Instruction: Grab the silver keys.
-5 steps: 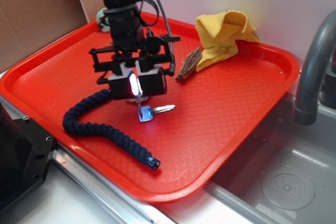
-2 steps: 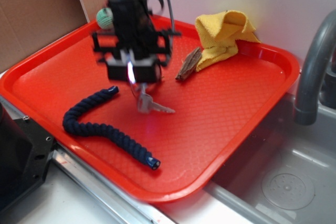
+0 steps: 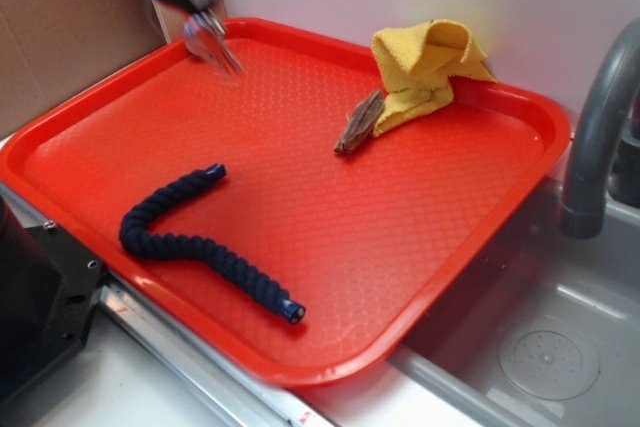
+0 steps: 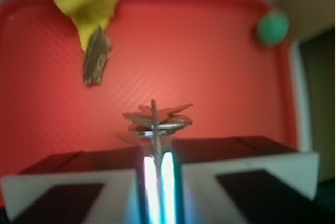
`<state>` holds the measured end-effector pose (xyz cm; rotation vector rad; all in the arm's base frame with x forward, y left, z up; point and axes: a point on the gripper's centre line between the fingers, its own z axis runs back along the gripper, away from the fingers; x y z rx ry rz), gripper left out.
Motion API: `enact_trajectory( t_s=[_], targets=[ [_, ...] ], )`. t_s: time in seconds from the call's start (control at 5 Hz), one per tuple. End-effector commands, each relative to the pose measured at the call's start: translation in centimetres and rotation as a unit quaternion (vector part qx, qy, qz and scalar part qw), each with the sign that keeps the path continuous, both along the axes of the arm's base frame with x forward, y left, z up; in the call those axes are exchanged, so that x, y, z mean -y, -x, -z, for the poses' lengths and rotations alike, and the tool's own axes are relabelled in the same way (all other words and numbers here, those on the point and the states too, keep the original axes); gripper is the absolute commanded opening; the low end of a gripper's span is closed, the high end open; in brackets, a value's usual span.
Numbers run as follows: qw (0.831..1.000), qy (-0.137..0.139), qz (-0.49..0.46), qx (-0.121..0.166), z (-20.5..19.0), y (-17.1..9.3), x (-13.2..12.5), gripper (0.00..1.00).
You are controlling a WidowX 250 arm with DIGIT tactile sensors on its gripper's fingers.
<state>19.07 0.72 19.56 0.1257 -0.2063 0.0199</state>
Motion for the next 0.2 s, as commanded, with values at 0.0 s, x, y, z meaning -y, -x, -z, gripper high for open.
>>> enact_trajectory(
  t_s=[0.0],
  targets=[
    [0.996, 0.025, 0.061, 0.058, -5.88, -2.48, -4.92, 0.0]
  ],
)
